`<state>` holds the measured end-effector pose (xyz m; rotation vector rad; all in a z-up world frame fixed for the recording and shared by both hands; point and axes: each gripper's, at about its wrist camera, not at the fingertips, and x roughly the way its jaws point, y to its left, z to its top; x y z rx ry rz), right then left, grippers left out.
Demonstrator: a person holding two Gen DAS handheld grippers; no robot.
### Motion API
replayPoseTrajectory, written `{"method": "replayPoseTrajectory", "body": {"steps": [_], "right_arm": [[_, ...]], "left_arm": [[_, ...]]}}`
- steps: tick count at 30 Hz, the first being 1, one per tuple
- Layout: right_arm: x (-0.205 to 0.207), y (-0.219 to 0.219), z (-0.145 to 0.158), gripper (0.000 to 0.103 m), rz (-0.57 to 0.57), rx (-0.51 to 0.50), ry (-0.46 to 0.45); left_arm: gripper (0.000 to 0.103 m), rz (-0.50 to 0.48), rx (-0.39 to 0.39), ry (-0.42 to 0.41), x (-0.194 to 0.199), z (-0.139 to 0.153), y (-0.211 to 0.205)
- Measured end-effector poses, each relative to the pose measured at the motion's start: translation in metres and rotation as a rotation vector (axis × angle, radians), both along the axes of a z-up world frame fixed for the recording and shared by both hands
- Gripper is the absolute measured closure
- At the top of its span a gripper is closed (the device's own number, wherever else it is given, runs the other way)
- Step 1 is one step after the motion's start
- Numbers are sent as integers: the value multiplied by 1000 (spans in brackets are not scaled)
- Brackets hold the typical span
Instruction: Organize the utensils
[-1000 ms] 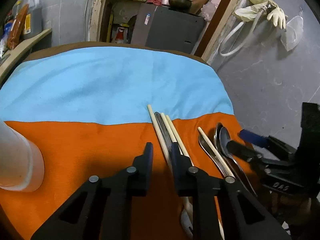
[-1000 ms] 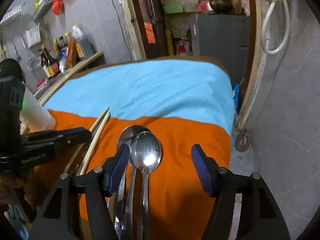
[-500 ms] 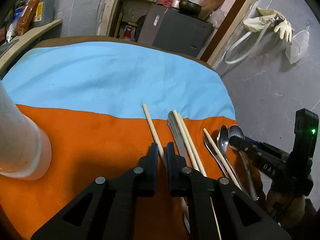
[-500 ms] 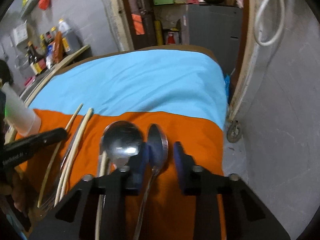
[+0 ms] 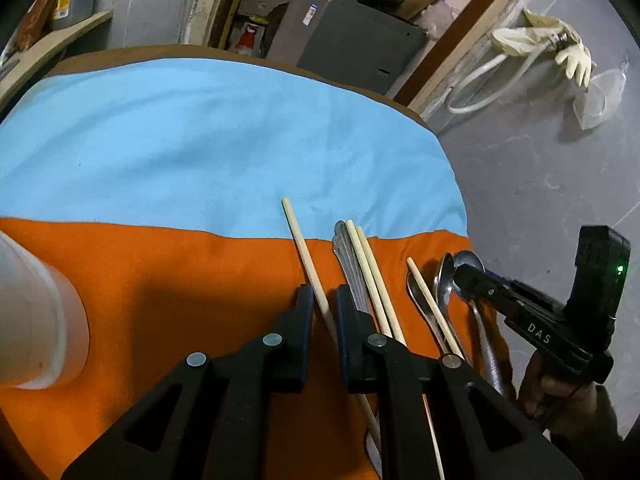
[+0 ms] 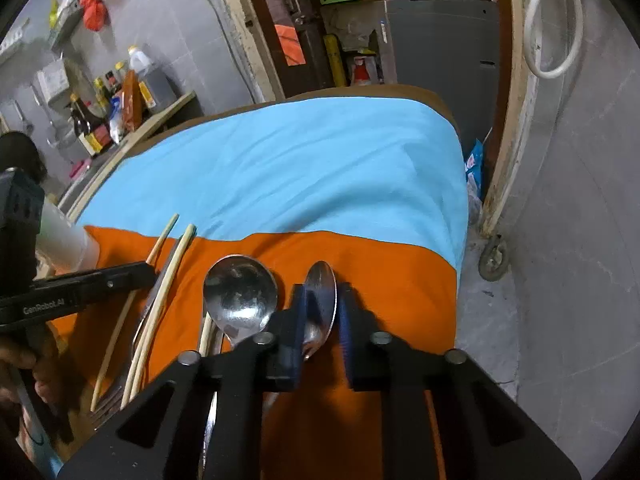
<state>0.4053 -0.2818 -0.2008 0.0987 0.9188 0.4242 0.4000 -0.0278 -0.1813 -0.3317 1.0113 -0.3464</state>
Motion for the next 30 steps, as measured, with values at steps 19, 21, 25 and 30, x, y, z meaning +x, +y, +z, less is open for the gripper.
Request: {"method": "replayPoseTrajectory", "body": {"steps": [19,21,25,30], "right_arm": [[-67,-20,42,102,-148,127,-219],[-73,-20,52,102,-161,138,-256],[-83,-17,74,102,-180,160,-342],[-89,-3,106,102,-192,203,-451]], "left_arm": [[101,-25,-86,-337,-67,49,-26],[101,-3,-98,-363,-71,53,-24],[101,45,-115,-440,-80,73,-16],[101,108,-160,-499,-88,99,2]]}}
